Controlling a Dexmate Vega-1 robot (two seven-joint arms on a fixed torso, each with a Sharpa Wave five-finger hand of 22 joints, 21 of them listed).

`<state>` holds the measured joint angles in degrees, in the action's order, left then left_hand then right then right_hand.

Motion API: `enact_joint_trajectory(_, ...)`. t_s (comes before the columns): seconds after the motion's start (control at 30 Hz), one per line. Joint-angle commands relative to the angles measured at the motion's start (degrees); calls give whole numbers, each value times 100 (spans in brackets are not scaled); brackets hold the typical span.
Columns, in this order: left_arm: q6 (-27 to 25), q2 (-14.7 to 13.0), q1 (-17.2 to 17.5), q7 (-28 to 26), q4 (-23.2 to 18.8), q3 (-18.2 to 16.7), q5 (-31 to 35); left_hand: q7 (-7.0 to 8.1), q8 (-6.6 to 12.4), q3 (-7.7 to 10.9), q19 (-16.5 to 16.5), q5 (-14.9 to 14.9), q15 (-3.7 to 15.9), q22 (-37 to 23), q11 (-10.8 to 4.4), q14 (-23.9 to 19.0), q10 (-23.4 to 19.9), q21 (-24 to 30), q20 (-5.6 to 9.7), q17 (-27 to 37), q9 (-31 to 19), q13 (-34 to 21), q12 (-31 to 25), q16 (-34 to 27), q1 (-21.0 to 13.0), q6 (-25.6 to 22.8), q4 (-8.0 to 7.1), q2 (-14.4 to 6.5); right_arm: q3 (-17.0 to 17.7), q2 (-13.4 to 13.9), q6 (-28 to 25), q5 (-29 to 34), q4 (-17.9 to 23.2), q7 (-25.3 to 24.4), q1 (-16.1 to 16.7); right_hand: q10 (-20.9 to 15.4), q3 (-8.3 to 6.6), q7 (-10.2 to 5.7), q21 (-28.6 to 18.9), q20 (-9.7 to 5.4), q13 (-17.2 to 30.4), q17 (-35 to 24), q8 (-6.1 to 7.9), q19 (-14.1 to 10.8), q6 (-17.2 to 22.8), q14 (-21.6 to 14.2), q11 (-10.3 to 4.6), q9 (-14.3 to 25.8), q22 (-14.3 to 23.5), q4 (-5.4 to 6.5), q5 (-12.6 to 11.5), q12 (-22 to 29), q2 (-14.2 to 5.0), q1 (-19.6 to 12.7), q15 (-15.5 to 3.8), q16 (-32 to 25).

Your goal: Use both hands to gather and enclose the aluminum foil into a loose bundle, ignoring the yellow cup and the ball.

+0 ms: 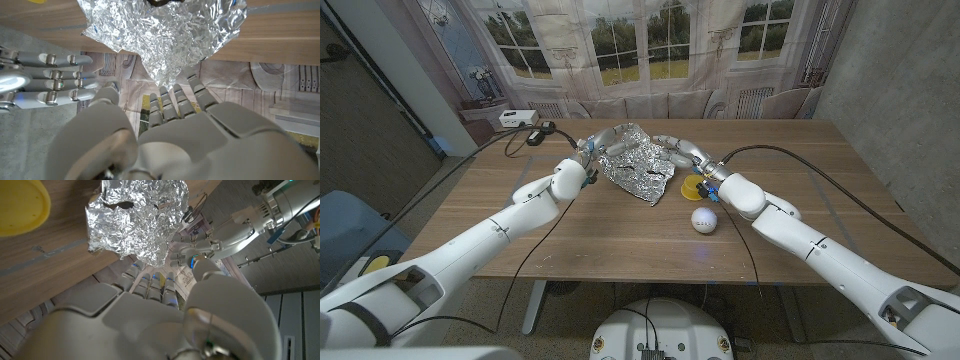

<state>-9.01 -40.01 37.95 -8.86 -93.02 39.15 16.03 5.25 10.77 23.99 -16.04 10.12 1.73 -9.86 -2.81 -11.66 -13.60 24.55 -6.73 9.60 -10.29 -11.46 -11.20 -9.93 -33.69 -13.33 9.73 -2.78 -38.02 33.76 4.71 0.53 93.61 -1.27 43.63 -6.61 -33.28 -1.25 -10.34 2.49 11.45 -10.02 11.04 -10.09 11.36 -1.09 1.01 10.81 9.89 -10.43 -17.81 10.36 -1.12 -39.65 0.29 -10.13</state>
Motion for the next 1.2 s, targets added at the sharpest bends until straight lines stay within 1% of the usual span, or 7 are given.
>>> enact_joint_trajectory(0.03,-562,-25,-511,1000,46,357,239,-111,72,54,-35,23,25,-11,-22,-24,-5,-63,81,-2,-17,-15,-28,-26,-104,-210,-8,-31,-430,155,-1140,1003,408,-32,-362,-22,36,-55,-41,14,9,-15,53,21,97,35,-78,15,20,83,40,55,77,54,-41,-20)
enact_joint_trajectory(0.33,-1031,78,-897,1469,157,715,597,-156,-10,-33,4,18,29,-13,-18,-33,14,-170,77,-1,-17,-18,-44,-26,-109,-65,-21,123,-928,40,-2085,1644,416,402,-805,416,-45,-126,-56,-51,17,-9,-93,147,-435,309,-109,18,23,39,64,-6,42,-117,52,3)
enact_joint_trajectory(0.57,-1288,123,-936,1414,164,805,783,-139,-48,-122,257,35,-111,-20,91,201,204,-383,-137,6,-21,-24,-19,10,-78,122,-76,207,-1370,-73,-2697,2058,311,909,-1215,1060,-44,-168,-4,-56,19,-14,-94,553,-869,846,-121,27,24,83,148,-40,37,-184,133,42)
enact_joint_trajectory(0.8,-1541,174,-972,1396,185,898,943,-160,-46,-219,443,31,-153,-26,125,312,280,-533,-381,14,-24,-29,-26,0,46,211,-146,257,-1509,-169,-2659,2094,139,1015,-1367,1208,77,-182,-33,-71,17,-23,-89,579,-992,926,-155,27,23,151,308,-20,114,-56,143,7)
enact_joint_trajectory(0.97,-1629,226,-1039,1455,277,975,982,-193,-55,-243,419,38,-160,-27,135,347,328,-547,-387,14,-25,-30,-18,0,75,267,-157,273,-1492,-258,-2445,1864,-92,1125,-1445,1247,130,-174,-73,-103,15,-25,-89,506,-1075,903,-147,28,22,180,409,1,119,-8,123,-27)
enact_joint_trajectory(1.17,-1780,323,-1069,1304,380,1108,1186,-162,-72,-191,280,99,-130,-21,67,413,430,-569,-254,12,-23,-27,-14,-9,-94,486,-80,226,-1325,-379,-2090,1332,-405,1196,-1451,1201,-63,-172,-130,-177,9,-26,-26,365,-1077,765,-171,28,21,126,380,70,-273,-267,57,-91)
enact_joint_trajectory(1.2,-1816,342,-1073,1259,398,1146,1252,-171,-28,-62,184,145,-119,-16,1,411,427,-598,-197,11,-23,-24,-42,-27,-400,515,13,100,-1316,-393,-2043,1278,-443,1202,-1458,1154,-104,-178,-134,-197,8,-24,-15,351,-1064,749,-167,27,21,107,355,92,-343,-322,45,-93)
